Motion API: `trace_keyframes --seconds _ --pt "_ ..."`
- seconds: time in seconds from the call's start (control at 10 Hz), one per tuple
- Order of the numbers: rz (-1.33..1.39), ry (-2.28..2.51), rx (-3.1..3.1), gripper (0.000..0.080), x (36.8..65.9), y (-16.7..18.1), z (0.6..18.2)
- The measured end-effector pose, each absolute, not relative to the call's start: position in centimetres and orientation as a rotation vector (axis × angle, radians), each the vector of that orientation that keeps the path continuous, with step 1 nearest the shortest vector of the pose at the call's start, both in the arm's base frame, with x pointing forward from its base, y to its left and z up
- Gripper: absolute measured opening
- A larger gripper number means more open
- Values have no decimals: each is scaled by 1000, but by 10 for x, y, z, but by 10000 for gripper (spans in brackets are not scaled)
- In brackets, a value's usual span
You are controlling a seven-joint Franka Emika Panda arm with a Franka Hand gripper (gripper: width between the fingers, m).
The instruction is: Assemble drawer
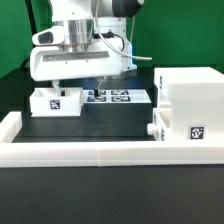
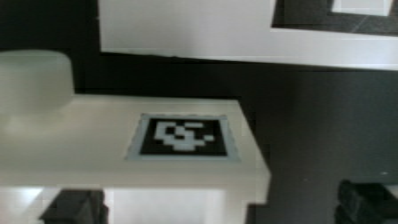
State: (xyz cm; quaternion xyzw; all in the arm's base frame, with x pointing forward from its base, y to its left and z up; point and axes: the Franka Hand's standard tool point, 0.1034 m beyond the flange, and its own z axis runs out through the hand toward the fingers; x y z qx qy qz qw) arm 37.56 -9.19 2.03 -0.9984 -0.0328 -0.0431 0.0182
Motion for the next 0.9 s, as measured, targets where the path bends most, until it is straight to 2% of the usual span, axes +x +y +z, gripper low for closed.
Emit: trace_keyframes --seconds 0.4,0.9 --pt "-127 -32 -3099 649 375 -90 19" --pt "-92 56 -3099 649 369 -85 6"
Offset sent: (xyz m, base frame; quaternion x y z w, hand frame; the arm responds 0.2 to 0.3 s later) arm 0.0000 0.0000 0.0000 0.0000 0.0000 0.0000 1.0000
